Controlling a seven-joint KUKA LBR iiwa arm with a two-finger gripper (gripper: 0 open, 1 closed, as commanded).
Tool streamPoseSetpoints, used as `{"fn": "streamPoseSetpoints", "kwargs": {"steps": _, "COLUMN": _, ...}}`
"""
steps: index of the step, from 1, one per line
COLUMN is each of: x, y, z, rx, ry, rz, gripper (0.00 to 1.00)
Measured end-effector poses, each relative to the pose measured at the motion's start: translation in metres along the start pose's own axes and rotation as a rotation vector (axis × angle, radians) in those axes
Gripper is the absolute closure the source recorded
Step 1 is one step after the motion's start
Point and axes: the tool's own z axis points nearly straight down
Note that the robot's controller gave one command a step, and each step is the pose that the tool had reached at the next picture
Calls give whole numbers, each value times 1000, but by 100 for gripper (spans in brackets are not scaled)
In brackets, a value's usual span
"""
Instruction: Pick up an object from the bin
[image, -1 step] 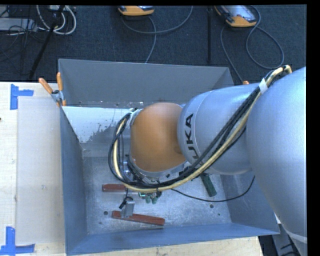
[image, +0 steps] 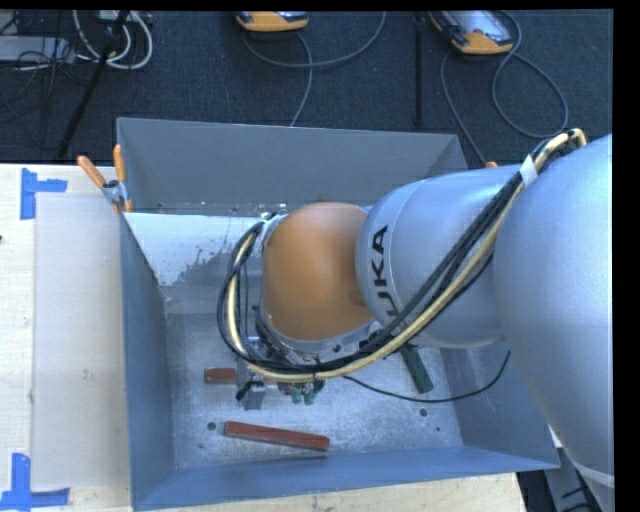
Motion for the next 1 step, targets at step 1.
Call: {"fn": "streamPoseSetpoints", "kwargs": {"steps": 1, "x": 0, "y": 0, "z": 0, "rx": 0, "ry": 0, "rz": 1, "gripper": 0}}
